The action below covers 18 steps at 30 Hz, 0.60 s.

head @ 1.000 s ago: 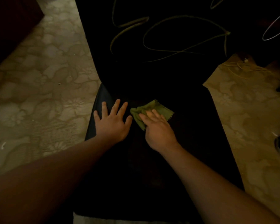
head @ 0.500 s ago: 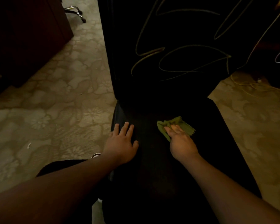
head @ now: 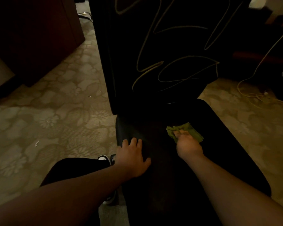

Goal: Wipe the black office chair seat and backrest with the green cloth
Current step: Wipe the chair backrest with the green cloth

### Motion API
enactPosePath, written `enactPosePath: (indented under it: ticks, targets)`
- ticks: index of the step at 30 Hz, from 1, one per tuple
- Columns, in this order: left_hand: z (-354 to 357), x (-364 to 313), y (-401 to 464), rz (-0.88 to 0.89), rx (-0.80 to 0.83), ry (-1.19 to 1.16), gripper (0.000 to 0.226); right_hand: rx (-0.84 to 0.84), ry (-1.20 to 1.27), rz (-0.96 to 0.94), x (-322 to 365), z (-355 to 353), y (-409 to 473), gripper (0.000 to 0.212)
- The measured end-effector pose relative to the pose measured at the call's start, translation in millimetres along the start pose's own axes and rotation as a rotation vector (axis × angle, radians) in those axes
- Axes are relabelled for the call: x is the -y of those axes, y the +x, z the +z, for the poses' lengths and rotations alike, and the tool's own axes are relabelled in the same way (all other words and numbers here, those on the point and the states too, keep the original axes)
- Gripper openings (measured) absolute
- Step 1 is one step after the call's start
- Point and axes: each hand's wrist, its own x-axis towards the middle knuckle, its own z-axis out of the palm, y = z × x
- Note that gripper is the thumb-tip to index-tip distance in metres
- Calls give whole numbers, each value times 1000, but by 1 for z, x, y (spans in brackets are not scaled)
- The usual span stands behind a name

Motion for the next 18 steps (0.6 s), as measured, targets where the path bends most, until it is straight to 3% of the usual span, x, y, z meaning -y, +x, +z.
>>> enactPosePath:
  ticks: [6, 12, 18]
  targets:
    - [-2, 10, -17, 79, 36, 9, 82, 12, -52, 54, 28, -15, -22, 44]
    - [-41, 37, -20, 91, -44, 27, 74, -9, 244, -118, 63, -30, -60, 57]
    - [-100, 46, -42, 105, -197, 61, 71, -300, 367, -271, 104, -67, -88, 46]
